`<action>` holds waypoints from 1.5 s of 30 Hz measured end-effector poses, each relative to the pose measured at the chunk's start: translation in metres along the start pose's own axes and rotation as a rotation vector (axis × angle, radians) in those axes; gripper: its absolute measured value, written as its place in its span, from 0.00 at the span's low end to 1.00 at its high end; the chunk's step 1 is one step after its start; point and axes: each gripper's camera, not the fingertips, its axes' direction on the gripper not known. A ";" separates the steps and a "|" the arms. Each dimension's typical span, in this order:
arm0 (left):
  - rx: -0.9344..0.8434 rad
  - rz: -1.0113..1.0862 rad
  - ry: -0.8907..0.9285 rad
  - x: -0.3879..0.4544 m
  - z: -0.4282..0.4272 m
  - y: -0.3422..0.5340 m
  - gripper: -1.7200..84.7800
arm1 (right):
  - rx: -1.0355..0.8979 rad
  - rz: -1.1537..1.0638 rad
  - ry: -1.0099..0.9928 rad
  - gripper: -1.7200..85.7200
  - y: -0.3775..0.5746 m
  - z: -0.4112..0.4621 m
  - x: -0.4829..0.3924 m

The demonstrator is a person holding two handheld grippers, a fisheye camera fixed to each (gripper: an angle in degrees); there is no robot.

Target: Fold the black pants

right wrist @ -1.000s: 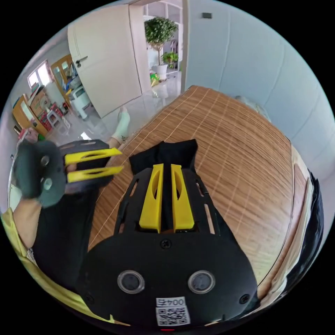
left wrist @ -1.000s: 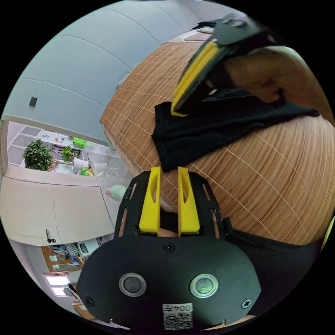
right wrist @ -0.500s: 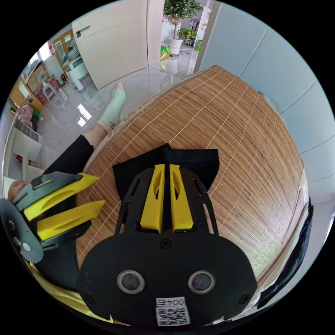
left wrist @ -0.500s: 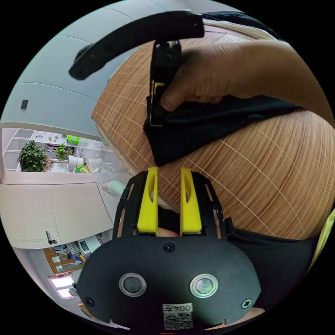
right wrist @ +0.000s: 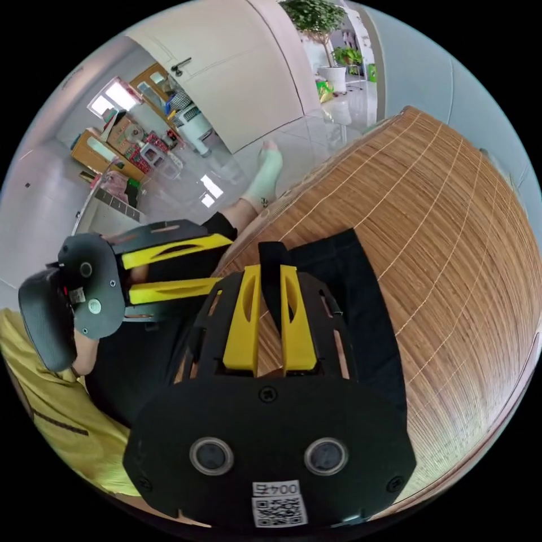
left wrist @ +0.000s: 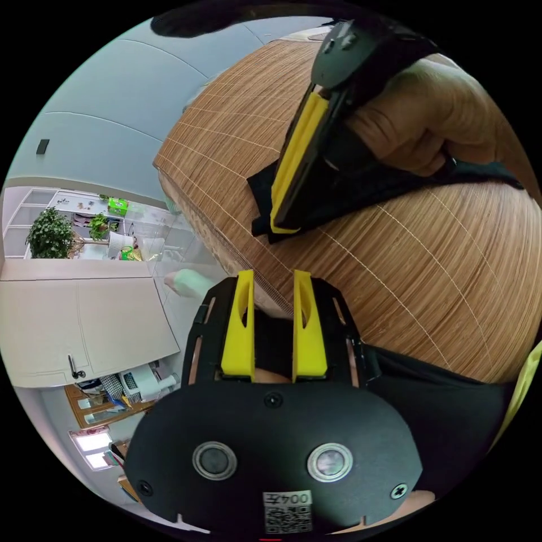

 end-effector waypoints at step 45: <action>0.180 0.250 -0.131 0.061 -0.018 -0.077 0.16 | 0.218 0.271 0.192 0.10 0.097 -0.115 0.033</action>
